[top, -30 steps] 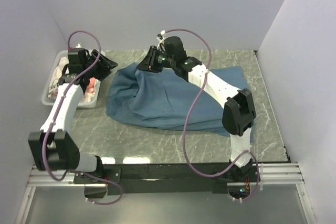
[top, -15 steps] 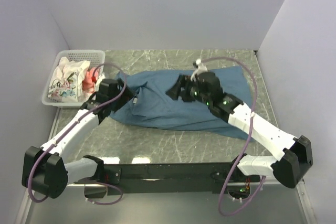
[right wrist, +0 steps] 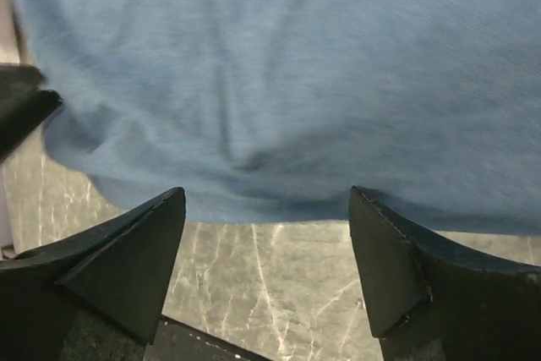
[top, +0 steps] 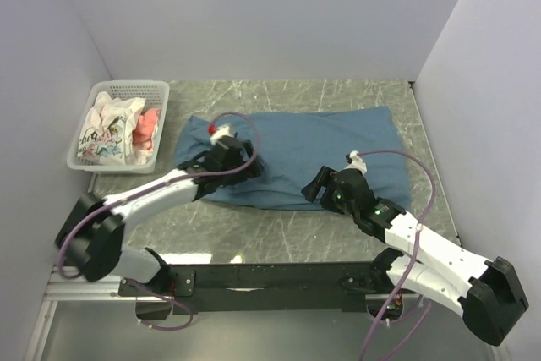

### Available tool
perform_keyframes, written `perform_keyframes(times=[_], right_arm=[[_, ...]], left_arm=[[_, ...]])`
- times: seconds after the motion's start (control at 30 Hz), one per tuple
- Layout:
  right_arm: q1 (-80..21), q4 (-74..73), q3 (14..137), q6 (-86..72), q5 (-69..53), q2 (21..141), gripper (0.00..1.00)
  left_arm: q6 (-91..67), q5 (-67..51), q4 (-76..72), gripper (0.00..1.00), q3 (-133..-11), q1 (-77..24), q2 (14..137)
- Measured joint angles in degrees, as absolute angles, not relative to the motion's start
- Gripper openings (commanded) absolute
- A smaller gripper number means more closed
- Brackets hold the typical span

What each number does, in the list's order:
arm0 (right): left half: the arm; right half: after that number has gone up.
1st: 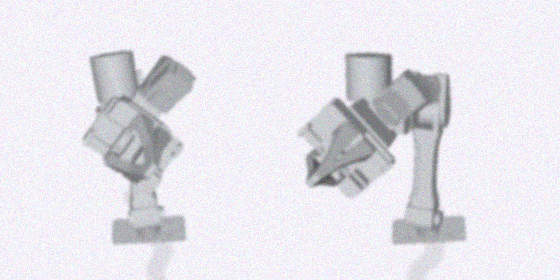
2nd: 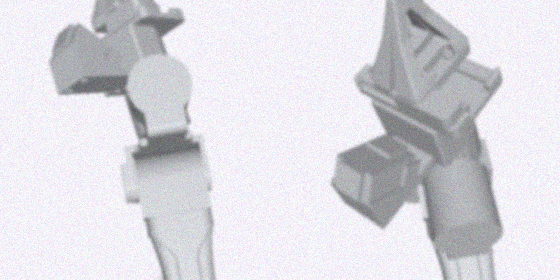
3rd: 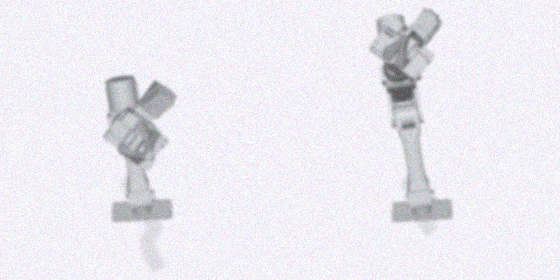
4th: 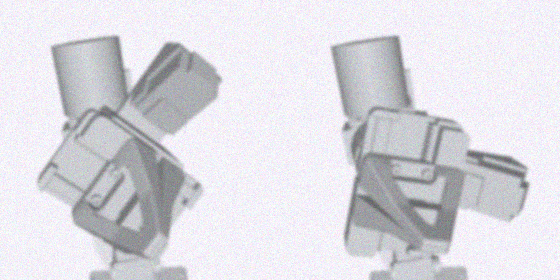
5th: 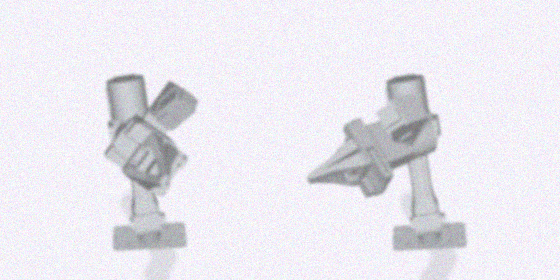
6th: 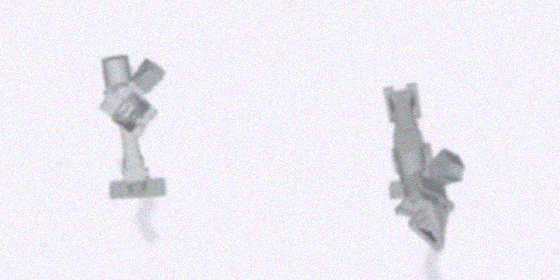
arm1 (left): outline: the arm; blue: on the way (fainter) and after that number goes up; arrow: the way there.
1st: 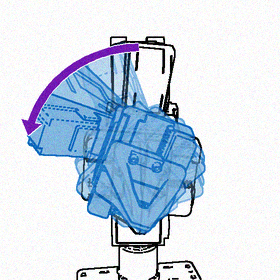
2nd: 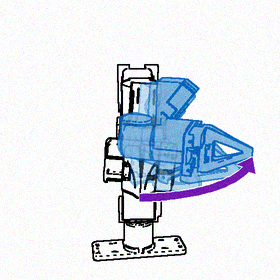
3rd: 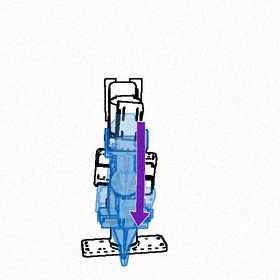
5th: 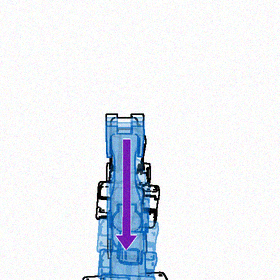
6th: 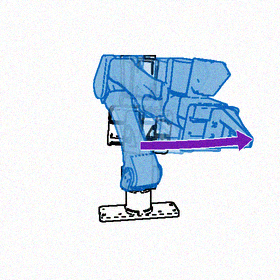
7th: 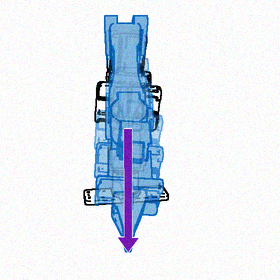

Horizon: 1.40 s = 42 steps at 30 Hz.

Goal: Put the pillow into the pillowcase

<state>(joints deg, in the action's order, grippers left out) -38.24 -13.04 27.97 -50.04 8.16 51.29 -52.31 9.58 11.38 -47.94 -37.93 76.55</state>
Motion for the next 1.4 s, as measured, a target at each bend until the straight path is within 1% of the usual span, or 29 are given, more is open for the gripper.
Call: perform_keyframes(times=[0.07,0.1,0.13,0.17,0.2,0.23,0.3,0.37,0.4,0.43,0.5,0.57,0.67,0.73,0.77,0.83,0.87,0.9,0.93,0.97,1.0,1.07,1.1,1.23,1.27,1.3,1.37,1.4], right_arm=[[-36.6,-12.21,26.33,-51.22,6.79,51.46,0.84],[-35.18,-11.55,25.78,-51.42,5.74,52.16,0.84],[-32.82,-10.72,25.41,-51.66,3.33,53.6,0.84],[-29.74,-9.82,25.36,-51.68,0.86,55.53,0.83],[-26.17,-8.84,25.43,-51.68,-1.72,57.82,0.83],[-22.46,-8.19,25.82,-51.57,-4.54,60.42,0.83],[-15.75,-7.44,27.9,-50.92,-8.58,65.34,0.83],[-10.63,-9.04,33.47,-49.36,-10.76,71.16,0.83],[-8.78,-10.04,36.99,-48.69,-10.81,74.04,0.83],[-7.88,-10.52,39.68,-48.34,-10.55,76.09,0.81],[-6.5,-9.91,44.31,-47.33,-9.37,79.44,0.8],[-7.6,-10.52,47.59,-45.32,-7.09,81.23,0.82],[-13.69,-12.27,50.89,-40.84,-0.8,82.39,0.83],[-17.32,-11.16,49.1,-39.05,1.41,80.93,0.84],[-18.35,-10.57,47.44,-38.46,2.02,79.77,0.85],[-18.87,-10.07,44.36,-37.8,3.36,77.6,0.86],[-18.72,-10.24,43.57,-37.63,3.97,77.01,0.86],[-18.59,-10.22,43.2,-37.36,4.78,76.58,0.87],[-18.26,-9.96,42.81,-36.93,6.09,75.85,0.88],[-17.82,-10.26,42.44,-36.64,7.05,74.63,0.88],[-17.54,-10.7,41.93,-36.47,7.57,72.75,0.88],[-17.85,-12.69,41.15,-37.21,7.62,67.99,0.88],[-17.65,-13.69,40.77,-37.89,7.22,64.18,0.88],[-20.71,-16.45,38.96,-39.97,5.76,51.09,0.86],[-22.79,-17.72,38.24,-40.27,4.84,48.23,0.85],[-24.32,-18.76,37.65,-40.62,4.21,46.15,0.82],[-26.89,-21.3,35.75,-40.93,2.55,41.91,0.8],[-28.12,-21.54,34.83,-42.02,1.08,40.64,0.79]], left_arm=[[-52.88,11.44,12.05,0.73,-50.3,-41.5,81.73],[-53.21,12.29,12.12,0.62,-51.29,-43.0,84.42],[-53.67,12.95,12.21,0.28,-51.94,-44.07,86.28],[-54.11,13.54,12.21,0.14,-52.71,-45.39,88.58],[-54.81,13.5,11.66,0.04,-53.32,-46.06,90.19],[-55.37,13.34,10.85,0.01,-54.06,-46.54,91.5],[-55.92,12.43,8.54,0.01,-55.46,-47.46,93.78],[-57.1,11.46,5.28,0.01,-56.45,-48.27,96.03],[-57.84,11.35,3.95,0.01,-57.32,-48.82,97.47],[-58.33,11.25,2.81,0.01,-58.57,-49.54,99.15],[-59.55,11.05,0.4,0.01,-61.84,-51.57,103.0],[-60.64,10.02,-2.7,0.01,-62.13,-52.71,104.42],[-62.81,6.66,-9.72,0.07,-57.04,-52.82,103.37],[-63.68,3.64,-13.3,0.13,-54.68,-52.29,103.2],[-63.88,2.02,-14.24,0.14,-54.65,-52.21,103.88],[-64.23,-1.54,-15.18,0.17,-56.69,-52.27,106.39],[-64.36,-4.4,-15.11,0.18,-59.94,-52.36,109.23],[-64.38,-6.28,-15.16,0.32,-62.59,-52.49,111.53],[-64.36,-8.32,-15.03,0.44,-65.71,-52.6,113.99],[-64.42,-10.44,-14.74,0.53,-69.04,-52.71,116.46],[-64.6,-12.67,-15.09,0.69,-72.18,-52.86,118.69],[-64.34,-14.5,-15.97,0.83,-74.48,-53.28,120.01],[-64.34,-15.18,-16.16,0.86,-74.39,-53.34,120.01],[-63.61,-15.97,-17.23,0.87,-72.69,-53.76,117.78],[-63.31,-15.75,-17.3,0.87,-71.26,-53.93,116.18],[-62.98,-15.2,-16.62,0.88,-69.36,-54.06,113.97],[-62.5,-12.93,-14.37,0.88,-65.65,-54.35,109.16],[-62.17,-11.0,-12.56,0.89,-63.37,-54.5,106.24]])
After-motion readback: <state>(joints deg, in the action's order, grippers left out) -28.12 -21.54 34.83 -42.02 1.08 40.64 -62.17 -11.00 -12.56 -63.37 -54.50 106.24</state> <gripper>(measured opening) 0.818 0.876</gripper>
